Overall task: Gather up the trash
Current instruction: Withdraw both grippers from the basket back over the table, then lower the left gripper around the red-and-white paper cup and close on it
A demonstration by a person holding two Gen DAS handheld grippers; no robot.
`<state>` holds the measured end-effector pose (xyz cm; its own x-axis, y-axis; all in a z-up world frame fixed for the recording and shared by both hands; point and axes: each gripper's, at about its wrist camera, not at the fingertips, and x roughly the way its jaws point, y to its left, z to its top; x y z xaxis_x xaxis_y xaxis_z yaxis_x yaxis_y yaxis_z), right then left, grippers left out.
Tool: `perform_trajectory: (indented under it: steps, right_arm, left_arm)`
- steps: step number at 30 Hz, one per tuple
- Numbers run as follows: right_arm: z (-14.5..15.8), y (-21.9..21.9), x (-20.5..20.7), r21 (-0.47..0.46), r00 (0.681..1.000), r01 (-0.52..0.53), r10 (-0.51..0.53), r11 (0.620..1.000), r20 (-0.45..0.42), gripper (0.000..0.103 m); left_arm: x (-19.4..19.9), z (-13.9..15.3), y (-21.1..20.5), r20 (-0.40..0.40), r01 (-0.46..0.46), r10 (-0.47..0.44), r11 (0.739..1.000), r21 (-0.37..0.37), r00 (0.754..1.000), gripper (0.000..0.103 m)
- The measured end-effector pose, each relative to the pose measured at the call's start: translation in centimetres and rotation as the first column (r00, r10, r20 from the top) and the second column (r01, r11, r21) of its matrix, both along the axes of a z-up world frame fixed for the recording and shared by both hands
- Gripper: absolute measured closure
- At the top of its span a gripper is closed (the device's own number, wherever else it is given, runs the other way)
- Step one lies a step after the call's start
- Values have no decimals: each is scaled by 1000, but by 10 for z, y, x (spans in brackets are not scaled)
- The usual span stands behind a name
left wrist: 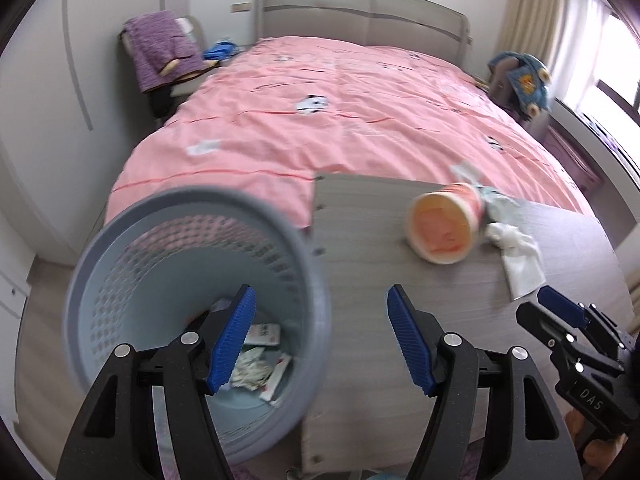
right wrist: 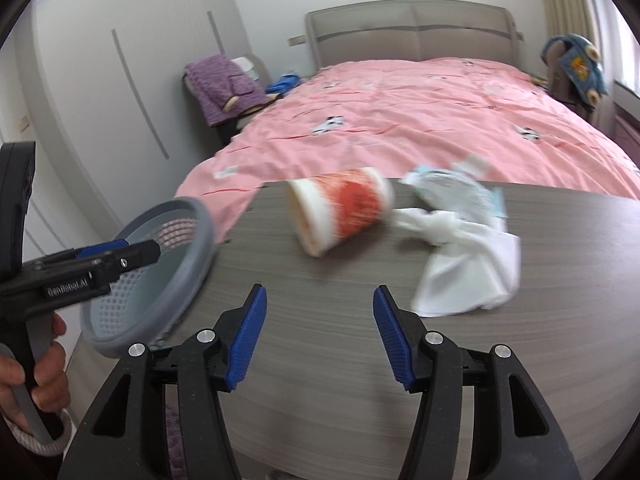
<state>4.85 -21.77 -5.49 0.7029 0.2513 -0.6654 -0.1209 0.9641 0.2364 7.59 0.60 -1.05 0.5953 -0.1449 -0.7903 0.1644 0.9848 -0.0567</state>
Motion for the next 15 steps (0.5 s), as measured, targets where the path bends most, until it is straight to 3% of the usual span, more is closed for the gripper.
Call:
perform_trajectory:
  steps: [10,15]
  right_arm:
    - [3,-66,2,35,993,120,-120,992,-3,48]
    - [6,-86,7,50,987,158,-158,986,-1,42]
  left_arm:
    - [45,27,-78,8,176,-177,983,49,984,35]
    - [74,26,-112,-52,269,-266,961,70,963,34]
